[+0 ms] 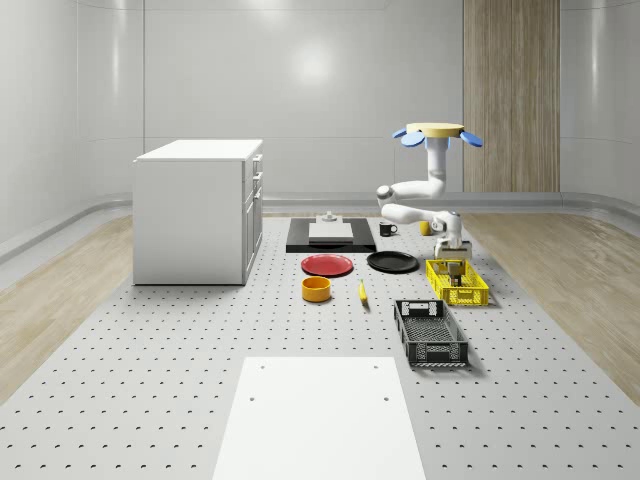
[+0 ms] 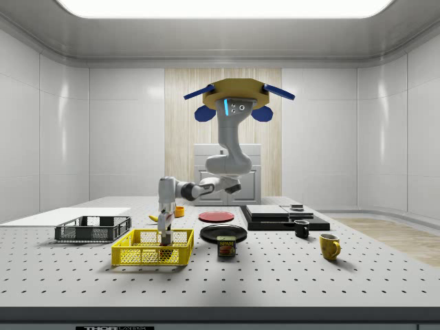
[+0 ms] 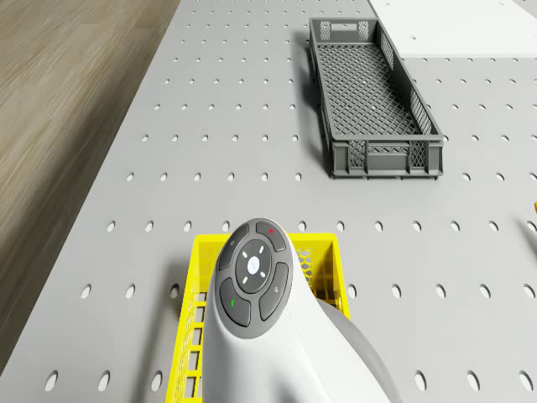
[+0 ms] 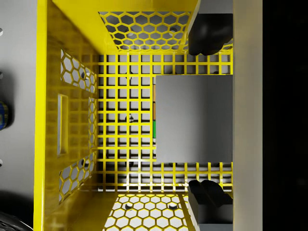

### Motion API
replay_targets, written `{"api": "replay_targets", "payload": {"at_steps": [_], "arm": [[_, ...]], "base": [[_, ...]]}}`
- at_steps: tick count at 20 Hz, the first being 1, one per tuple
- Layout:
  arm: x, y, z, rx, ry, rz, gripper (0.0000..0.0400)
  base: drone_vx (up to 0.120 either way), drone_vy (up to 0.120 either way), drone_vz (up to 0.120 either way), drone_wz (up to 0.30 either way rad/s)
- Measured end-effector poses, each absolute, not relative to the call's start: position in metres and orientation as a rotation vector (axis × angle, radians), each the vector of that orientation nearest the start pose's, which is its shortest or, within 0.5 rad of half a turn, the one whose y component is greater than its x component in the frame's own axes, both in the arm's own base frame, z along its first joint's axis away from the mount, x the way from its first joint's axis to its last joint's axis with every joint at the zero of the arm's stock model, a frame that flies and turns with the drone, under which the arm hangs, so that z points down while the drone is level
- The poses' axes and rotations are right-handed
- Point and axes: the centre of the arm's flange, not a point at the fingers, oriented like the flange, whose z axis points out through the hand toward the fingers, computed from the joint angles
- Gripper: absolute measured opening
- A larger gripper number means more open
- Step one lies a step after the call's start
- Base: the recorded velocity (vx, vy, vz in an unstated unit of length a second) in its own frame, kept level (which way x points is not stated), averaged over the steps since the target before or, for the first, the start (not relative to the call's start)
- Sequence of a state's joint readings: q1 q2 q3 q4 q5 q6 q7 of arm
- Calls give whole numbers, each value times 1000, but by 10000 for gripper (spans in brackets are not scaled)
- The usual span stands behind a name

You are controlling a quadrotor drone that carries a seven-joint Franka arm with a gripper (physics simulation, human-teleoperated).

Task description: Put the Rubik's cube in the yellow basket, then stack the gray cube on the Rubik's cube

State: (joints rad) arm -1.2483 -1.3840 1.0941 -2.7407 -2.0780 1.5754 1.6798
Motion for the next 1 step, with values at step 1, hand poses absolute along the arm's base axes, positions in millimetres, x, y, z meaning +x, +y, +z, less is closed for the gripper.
{"api": "replay_targets", "payload": {"at_steps": [1], "arm": [[325,-12,576,0,-2,786,390]], "base": [[0,0,0,0]]}}
